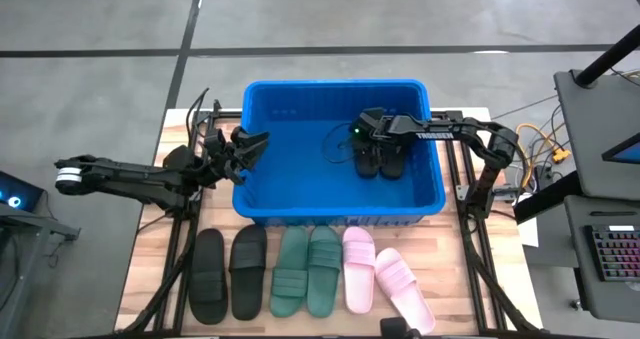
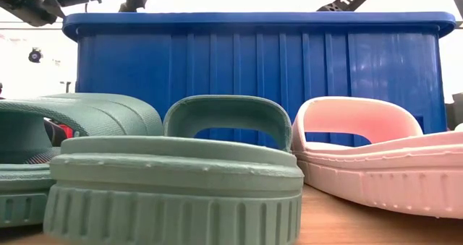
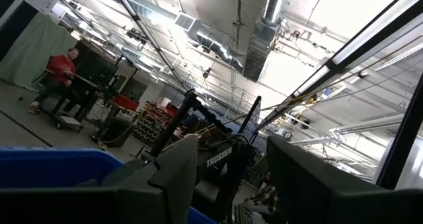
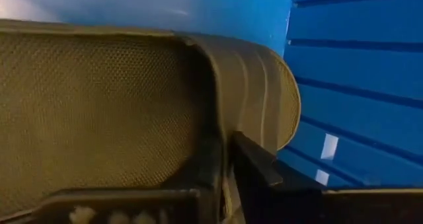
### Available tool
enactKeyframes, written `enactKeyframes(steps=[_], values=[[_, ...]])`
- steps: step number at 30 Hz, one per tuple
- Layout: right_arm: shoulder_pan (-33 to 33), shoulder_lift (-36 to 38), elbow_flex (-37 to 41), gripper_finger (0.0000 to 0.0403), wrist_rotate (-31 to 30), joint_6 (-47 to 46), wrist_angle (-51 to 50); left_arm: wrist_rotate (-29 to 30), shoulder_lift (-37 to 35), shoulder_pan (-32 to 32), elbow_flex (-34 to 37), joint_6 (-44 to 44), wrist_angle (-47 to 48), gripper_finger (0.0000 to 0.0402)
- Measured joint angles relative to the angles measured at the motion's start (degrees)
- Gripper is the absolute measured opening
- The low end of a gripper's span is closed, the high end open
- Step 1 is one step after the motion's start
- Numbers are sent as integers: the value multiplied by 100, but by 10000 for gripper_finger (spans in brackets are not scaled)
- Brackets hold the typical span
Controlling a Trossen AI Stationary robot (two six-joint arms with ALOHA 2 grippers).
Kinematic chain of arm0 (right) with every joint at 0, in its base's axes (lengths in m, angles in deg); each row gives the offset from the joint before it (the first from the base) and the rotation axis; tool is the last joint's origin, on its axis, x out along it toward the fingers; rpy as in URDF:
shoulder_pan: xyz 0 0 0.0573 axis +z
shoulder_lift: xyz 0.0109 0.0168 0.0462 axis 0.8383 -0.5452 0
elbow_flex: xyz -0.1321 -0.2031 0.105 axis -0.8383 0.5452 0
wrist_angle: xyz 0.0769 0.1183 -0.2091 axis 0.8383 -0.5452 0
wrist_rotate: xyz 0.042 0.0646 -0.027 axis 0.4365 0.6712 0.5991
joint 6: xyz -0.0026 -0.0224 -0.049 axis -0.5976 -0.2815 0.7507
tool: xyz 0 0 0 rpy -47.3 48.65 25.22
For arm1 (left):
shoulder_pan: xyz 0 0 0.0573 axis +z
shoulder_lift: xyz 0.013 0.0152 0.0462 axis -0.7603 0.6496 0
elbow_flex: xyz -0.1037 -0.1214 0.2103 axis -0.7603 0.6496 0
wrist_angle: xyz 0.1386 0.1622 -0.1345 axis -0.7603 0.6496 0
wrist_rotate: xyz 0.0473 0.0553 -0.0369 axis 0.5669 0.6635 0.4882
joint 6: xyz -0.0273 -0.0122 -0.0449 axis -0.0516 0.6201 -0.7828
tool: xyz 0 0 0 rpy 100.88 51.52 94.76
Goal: Pick and place slides into bin
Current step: Put the black slipper into the blue bin, then put the left pink slipper into the blue bin
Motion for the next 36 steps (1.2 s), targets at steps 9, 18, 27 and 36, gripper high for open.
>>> enactKeyframes(steps=[9, 18, 27, 36], values=[[-13, 73, 11, 133, 231, -142, -95, 2, 0, 0, 0, -12, 0, 169], [-15, 355, 15, 189, 293, -270, -271, 0, 0, 0, 0, -10, 2, 169], [53, 604, 15, 191, 607, -949, -536, -47, 0, -1, 0, -10, 2, 169], [112, 1853, 9, 192, 950, -2141, -337, -57, 2, 0, 0, -3, 5, 169]])
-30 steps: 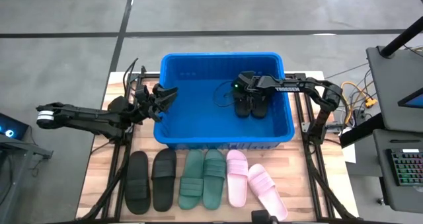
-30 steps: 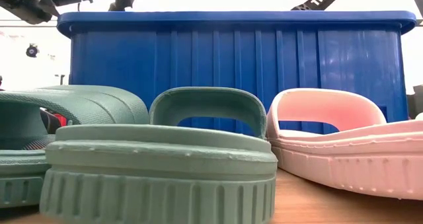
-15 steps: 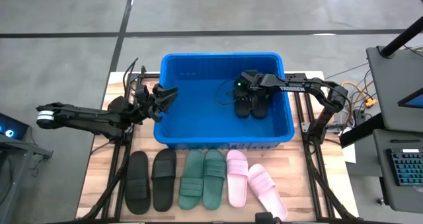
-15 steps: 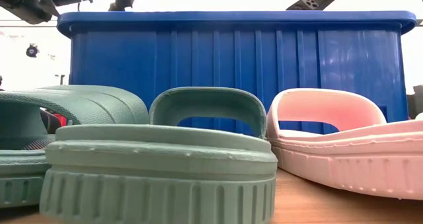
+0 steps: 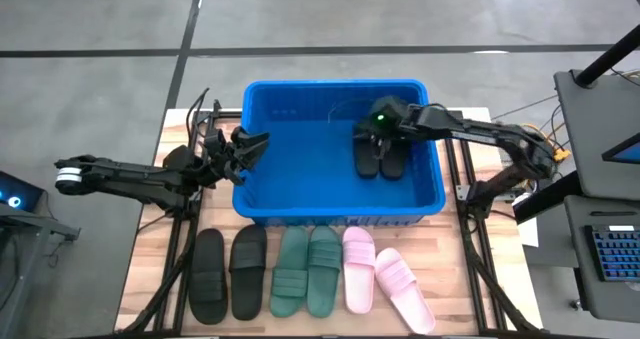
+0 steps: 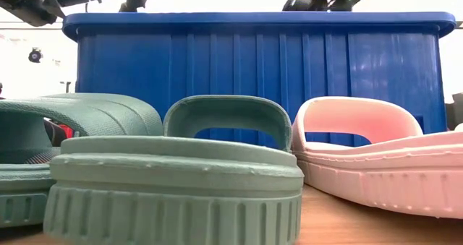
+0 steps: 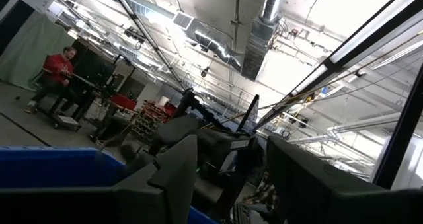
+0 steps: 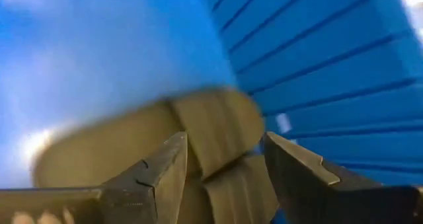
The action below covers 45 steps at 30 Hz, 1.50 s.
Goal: Pick and place slides into bin
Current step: Put the left pink slipper into the blue bin
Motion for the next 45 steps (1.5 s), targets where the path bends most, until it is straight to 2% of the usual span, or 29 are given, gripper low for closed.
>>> enactKeyframes(steps=[6, 9, 17, 22, 25, 30, 32, 34, 38, 45], values=[[91, 970, -4, 192, 666, -1083, 474, 2, 16, -2, 2, 13, 12, 169], [339, 1256, -4, 192, 677, -1247, 579, 2, 16, 0, 2, 13, 14, 169], [1171, 1583, -28, 192, 689, -1261, 1267, 4, 18, 0, 4, 7, 50, 169], [1662, 1621, -418, 191, 779, -1800, 1390, 7, 18, 0, 4, -20, 48, 169], [1793, 1617, -681, 192, 1329, -2344, 1442, 25, 45, 0, 4, -22, 41, 169], [1852, 1491, -1044, 192, 2970, -3055, 1479, 288, 223, 0, 9, -35, 31, 169], [1988, 1459, -1167, 192, 3261, -3282, 1380, 383, 289, -2, 9, -179, 48, 169], [2266, 1466, -1298, 192, 3191, -3397, 1176, 402, 361, -1, 7, -307, 35, 169], [3080, 1470, -1577, 192, 2600, -3172, 821, 402, 465, -2, 2, -344, 32, 169], [4543, 1457, -2065, 192, 735, -2971, -368, 381, 503, 0, 0, -355, 35, 169]])
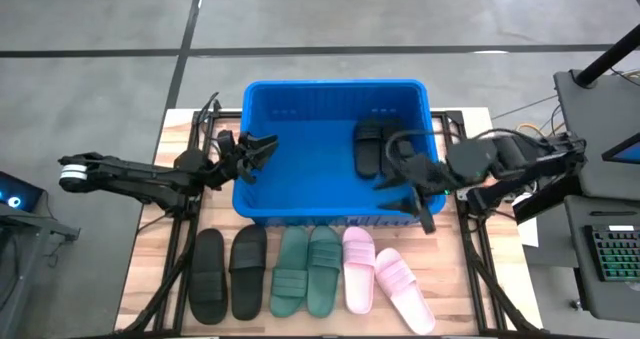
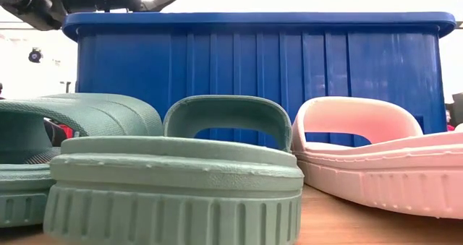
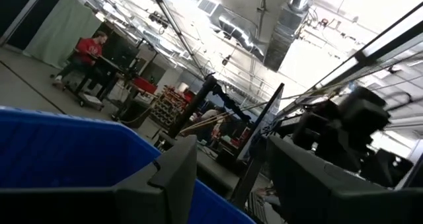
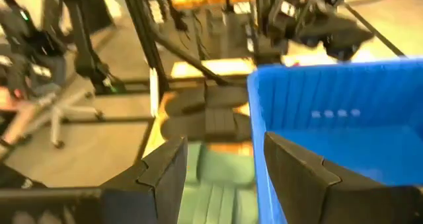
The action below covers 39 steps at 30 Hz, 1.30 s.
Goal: Pick and place slides into bin
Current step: Put the left pink slipper into the blue bin
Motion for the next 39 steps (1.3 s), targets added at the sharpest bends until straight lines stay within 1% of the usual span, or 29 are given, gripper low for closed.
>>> enactKeyframes(steps=[3, 9, 14, 17, 20, 23, 27, 39], values=[[532, -19, -36, 192, -503, -205, -380, -1, 2, -2, 0, 2, -2, 169], [1258, -59, -19, 192, -921, -765, -606, -3, 2, -2, 0, 7, 0, 169], [1697, -127, -14, 192, -947, -1100, -874, -7, 2, -4, 0, 2, 4, 169], [1957, -297, -12, 192, -899, -1310, -1098, -17, 2, -4, 0, 1, 6, 169], [2160, -491, -7, 192, -618, -1495, -1375, -23, 2, -4, 0, -20, 7, 169], [2289, -738, -7, 192, -502, -1763, -1611, -22, 2, -4, 0, -248, 11, 169], [2310, -1056, -7, 192, -498, -2072, -1751, -20, 2, -4, 0, -284, 12, 169], [2302, -2118, -5, 192, -502, -1940, -1759, -1, 2, -4, 2, -284, 15, 169]])
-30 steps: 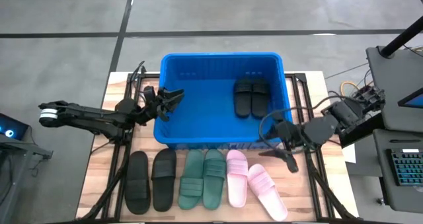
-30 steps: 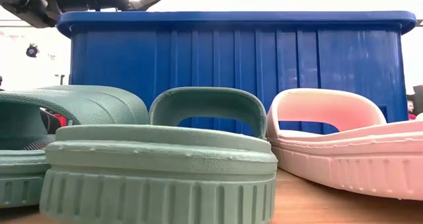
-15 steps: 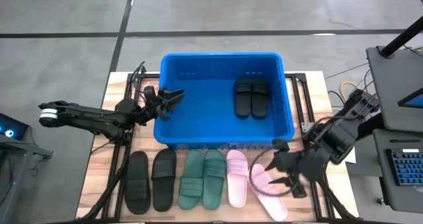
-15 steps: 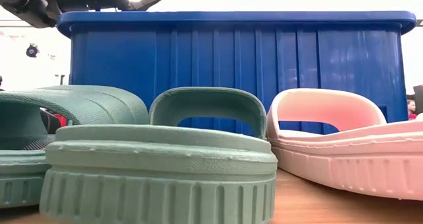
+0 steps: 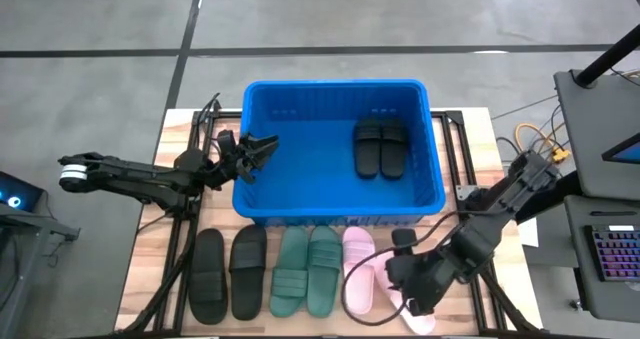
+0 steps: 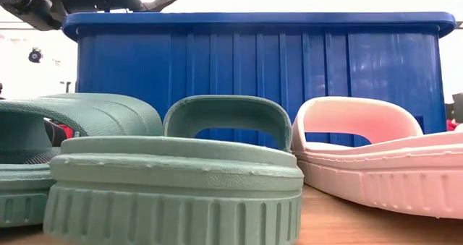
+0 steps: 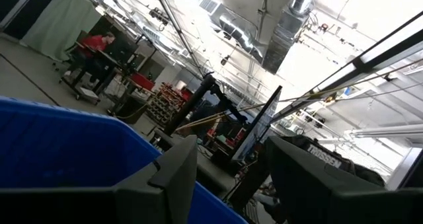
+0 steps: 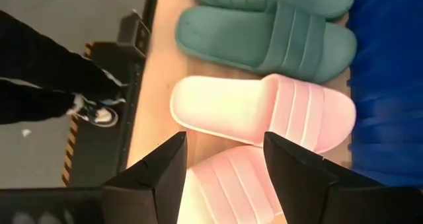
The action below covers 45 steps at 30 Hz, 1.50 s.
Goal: Pick and place slides into bin
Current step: Put the left pink slipper into the blue bin
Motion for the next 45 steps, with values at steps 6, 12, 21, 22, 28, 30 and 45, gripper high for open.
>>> enactKeyframes(steps=[6, 12, 21, 22, 28, 30, 45], values=[[4, -312, 0, 192, -462, -154, 7, -2, 0, 0, 0, -4, 76, 169], [-23, -614, 0, 192, -769, -190, 43, -2, 0, 0, 0, -3, 137, 169], [-269, -1305, 3, 192, -789, -130, 140, -7, 0, 0, 0, -1, 138, 169], [-315, -1365, 4, 192, -798, -125, 217, -8, 0, 0, 2, -1, 140, 169], [-612, -1466, 4, 192, -800, -92, 504, -20, 0, 0, -2, -4, 126, 169], [-709, -1464, 4, 192, -801, -86, 492, -20, 0, 0, -2, -5, 111, 169], [-859, -1957, 212, 192, -972, -177, 902, -389, 0, -2, -2, -21, 111, 169]])
